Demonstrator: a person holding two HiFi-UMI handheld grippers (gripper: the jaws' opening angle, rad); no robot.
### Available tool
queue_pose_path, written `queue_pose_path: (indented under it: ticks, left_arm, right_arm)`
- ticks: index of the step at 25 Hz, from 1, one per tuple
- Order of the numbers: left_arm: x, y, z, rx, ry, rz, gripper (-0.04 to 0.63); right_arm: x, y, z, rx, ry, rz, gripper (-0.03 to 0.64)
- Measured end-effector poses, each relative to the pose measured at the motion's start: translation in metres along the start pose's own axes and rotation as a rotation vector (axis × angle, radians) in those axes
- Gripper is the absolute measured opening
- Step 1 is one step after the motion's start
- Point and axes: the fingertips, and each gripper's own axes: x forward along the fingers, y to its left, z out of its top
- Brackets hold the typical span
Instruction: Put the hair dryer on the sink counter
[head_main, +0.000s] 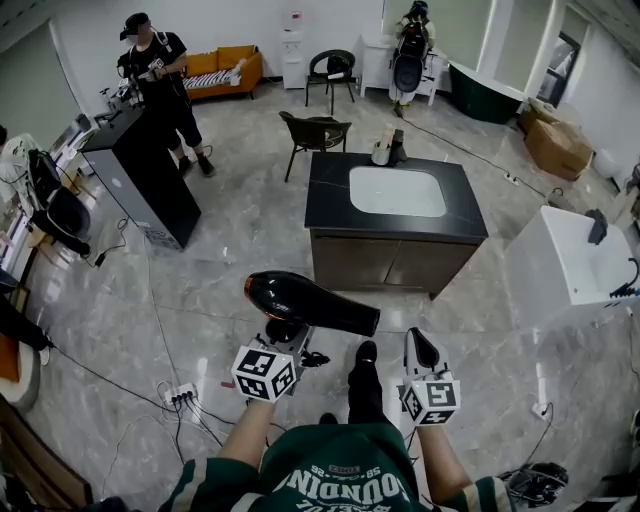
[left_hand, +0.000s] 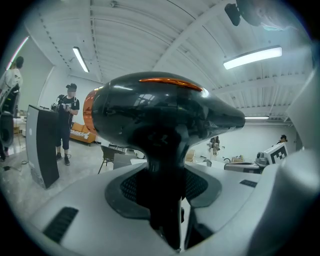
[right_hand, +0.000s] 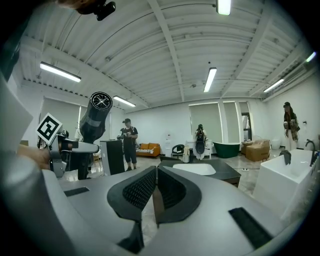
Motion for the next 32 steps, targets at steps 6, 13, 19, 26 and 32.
queue_pose_path:
  ticks: [6, 13, 19, 26, 32]
  left_arm:
    - [0.026, 0.02, 0.002, -0.007, 0.009, 0.013, 0.178]
    - [0.085, 0.045, 0.009, 0.004, 0.013, 0.02, 0.178]
    - [0.158, 0.063, 0.021, 0.005, 0.026, 0.022, 0.178]
    - [0.251, 0.09, 0.042, -0.002, 0.036, 0.052, 0.178]
    - [0.313, 0.113, 0.063, -0.008, 0.047, 0.098, 0.178]
  right_arm:
    - [0.035, -0.012, 0.002, 0.015, 0.001, 0.013, 0.043]
    - [0.096, -0.044, 0.009, 0.024, -0.014, 0.025, 0.043]
    - [0.161, -0.088, 0.018, 0.056, -0.007, 0.04, 0.043]
    - [0.254, -0.144, 0.04, 0.062, 0.007, 0.079, 0.043]
    - [0.328, -0.179, 0.064, 0.067, 0.015, 0.136, 0.044]
